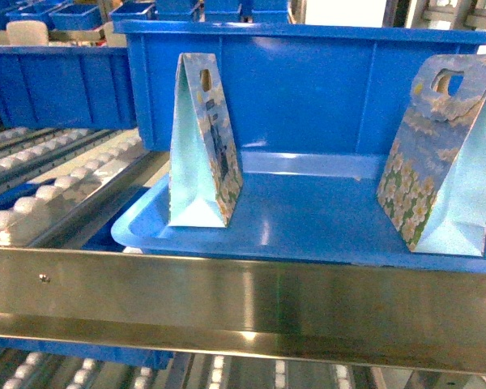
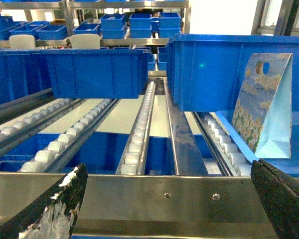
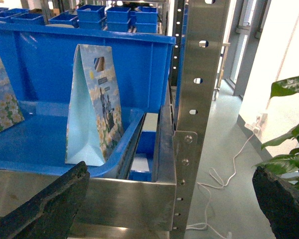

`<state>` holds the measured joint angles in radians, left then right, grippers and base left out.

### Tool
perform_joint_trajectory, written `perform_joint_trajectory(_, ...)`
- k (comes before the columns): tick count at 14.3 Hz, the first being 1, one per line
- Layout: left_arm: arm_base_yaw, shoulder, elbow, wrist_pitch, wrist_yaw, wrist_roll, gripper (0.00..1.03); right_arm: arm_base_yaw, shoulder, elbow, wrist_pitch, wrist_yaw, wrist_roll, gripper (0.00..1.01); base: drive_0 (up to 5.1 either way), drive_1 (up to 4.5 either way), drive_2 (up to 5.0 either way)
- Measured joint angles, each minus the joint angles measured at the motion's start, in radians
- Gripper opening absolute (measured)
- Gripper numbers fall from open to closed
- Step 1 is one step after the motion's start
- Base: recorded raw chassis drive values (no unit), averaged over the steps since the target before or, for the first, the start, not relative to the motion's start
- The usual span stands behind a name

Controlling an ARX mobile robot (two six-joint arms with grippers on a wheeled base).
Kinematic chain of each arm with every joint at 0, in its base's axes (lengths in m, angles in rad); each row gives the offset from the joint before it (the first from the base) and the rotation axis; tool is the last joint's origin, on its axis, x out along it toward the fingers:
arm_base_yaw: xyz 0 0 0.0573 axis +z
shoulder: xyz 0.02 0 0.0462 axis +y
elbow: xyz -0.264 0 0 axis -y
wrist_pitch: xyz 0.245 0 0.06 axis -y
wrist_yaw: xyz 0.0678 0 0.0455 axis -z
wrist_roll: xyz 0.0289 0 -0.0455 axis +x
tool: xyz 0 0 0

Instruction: Move flower gift bag to table near conveyor

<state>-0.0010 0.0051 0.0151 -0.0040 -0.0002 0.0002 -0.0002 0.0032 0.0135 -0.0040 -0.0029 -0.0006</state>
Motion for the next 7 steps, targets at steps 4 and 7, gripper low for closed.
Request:
perform_joint_trajectory(4, 0.000, 0.000, 0.000, 0.000, 0.000, 0.000, 0.98, 0.000, 0.000, 0.000, 0.000, 0.000, 0.000, 0.98, 0.0, 0.00, 0.0)
perform_joint_trajectory(7, 0.000, 0.000, 0.000, 0.000, 0.000, 0.000, 0.98, 0.000, 0.000, 0.000, 0.000, 0.000, 0.000, 0.98, 0.0, 0.00, 0.0)
